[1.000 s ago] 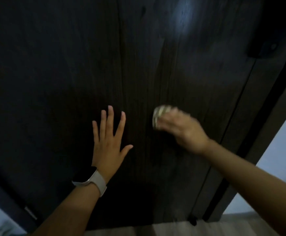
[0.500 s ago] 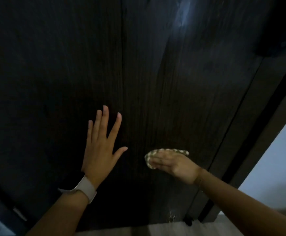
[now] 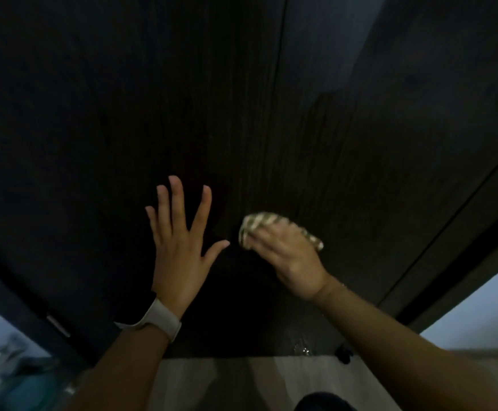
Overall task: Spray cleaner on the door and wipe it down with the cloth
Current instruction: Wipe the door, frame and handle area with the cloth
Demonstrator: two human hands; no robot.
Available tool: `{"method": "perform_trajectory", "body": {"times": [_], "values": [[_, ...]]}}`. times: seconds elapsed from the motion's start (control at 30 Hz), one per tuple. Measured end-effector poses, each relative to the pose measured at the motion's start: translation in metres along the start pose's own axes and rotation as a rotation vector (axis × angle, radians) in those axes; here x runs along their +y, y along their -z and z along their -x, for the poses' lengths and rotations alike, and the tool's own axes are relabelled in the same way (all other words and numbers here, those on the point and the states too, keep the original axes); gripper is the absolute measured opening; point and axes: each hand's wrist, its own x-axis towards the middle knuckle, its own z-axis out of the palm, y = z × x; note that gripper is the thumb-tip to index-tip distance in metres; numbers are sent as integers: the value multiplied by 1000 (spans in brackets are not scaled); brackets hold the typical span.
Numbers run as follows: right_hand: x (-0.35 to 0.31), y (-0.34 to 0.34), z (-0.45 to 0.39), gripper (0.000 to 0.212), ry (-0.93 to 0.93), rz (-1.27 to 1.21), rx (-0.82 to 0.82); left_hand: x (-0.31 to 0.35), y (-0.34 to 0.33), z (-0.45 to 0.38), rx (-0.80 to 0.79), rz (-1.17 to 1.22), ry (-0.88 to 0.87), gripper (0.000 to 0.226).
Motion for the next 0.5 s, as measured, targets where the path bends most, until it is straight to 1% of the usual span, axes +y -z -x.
{"method": "perform_trajectory", "body": {"times": [0.07, 0.13, 0.2, 0.23, 0.27, 0.3, 0.37, 0.43, 0.47, 0.5], "values": [[-7, -29, 36, 35, 7, -60, -202, -2, 1, 1, -17, 4, -5, 106], [-8, -44, 63, 35, 17, -97, -383, -2, 3, 2, -8, -6, -17, 106], [-1, -43, 72, 38, 67, -93, -487, -1, 4, 1, -8, -5, -22, 106], [3, -37, 69, 39, 81, -85, -487, 0, 4, 1, -9, 1, -21, 106], [7, -26, 59, 39, 90, -67, -450, 1, 4, 1, -6, 3, -18, 106], [11, -12, 45, 38, 112, -32, -377, 1, 4, 1, -2, 0, -13, 106], [21, 23, 8, 35, 132, 54, -184, 2, 4, 1, 5, -10, -4, 105], [30, 55, -24, 34, 94, 163, 22, 4, 3, 1, 4, -9, 3, 106], [34, 61, -31, 36, 68, 198, 96, 5, 3, 1, 0, -9, 10, 107], [36, 60, -29, 36, 44, 211, 130, 5, 3, 1, -3, -10, 16, 108]]}}
